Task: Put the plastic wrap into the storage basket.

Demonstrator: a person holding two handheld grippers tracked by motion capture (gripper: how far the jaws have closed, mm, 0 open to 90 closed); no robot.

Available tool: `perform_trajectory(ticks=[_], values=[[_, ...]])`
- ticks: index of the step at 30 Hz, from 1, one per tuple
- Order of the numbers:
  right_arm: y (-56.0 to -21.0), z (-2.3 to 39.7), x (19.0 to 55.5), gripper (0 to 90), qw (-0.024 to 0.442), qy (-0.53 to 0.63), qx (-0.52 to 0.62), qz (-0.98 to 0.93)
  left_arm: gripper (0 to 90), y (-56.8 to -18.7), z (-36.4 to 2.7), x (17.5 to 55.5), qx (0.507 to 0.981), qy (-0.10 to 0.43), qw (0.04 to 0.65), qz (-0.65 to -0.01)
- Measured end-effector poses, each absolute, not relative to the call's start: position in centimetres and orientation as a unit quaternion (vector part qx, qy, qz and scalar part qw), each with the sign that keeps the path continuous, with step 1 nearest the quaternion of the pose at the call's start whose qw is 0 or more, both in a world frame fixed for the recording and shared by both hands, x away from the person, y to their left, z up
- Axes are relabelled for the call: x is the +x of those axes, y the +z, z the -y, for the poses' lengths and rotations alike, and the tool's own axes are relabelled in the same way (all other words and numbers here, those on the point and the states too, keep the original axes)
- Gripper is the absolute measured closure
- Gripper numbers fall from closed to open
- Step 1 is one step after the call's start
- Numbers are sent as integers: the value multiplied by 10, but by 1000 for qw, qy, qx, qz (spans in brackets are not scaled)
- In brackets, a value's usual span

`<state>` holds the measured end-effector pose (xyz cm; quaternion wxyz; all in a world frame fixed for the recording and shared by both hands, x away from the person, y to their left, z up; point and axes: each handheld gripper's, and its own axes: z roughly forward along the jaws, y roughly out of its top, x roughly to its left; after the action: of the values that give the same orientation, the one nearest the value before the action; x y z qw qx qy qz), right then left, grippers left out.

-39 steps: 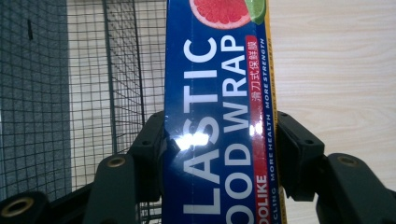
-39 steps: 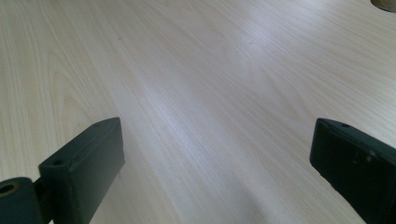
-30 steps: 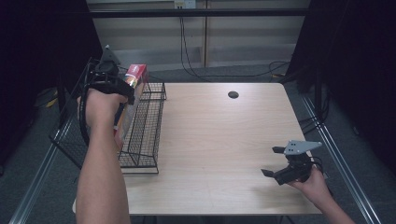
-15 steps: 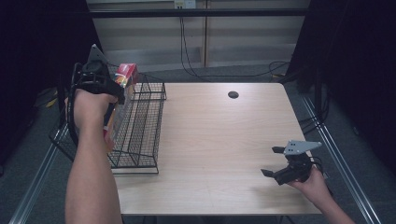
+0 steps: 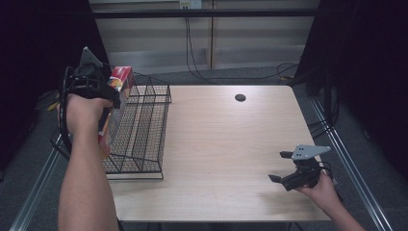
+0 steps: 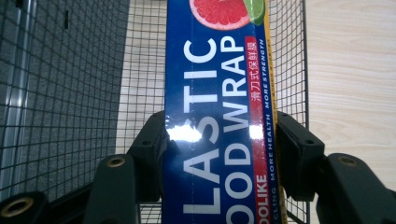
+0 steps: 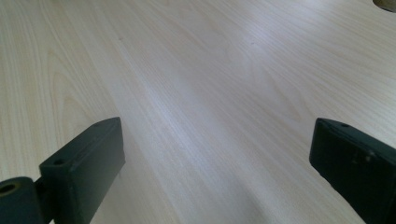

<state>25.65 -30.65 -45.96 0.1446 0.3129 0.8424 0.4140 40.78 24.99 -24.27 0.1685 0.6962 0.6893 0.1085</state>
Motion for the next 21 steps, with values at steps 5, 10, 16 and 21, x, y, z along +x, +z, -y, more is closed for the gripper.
perform_trajectory(ticks=[5, 10, 16, 21], values=[[-460, 306, 257, 32, 143, 415, 313, -842, 444, -248, -258, 407, 687, 110, 169, -698], [-460, 305, 257, 31, 142, 414, 311, -844, 444, -254, -260, 407, 681, 110, 165, -705], [-461, 305, 257, 31, 141, 414, 310, -845, 443, -258, -264, 407, 678, 115, 166, -707], [-461, 305, 257, 31, 142, 413, 311, -844, 442, -262, -268, 405, 673, 114, 158, -713]])
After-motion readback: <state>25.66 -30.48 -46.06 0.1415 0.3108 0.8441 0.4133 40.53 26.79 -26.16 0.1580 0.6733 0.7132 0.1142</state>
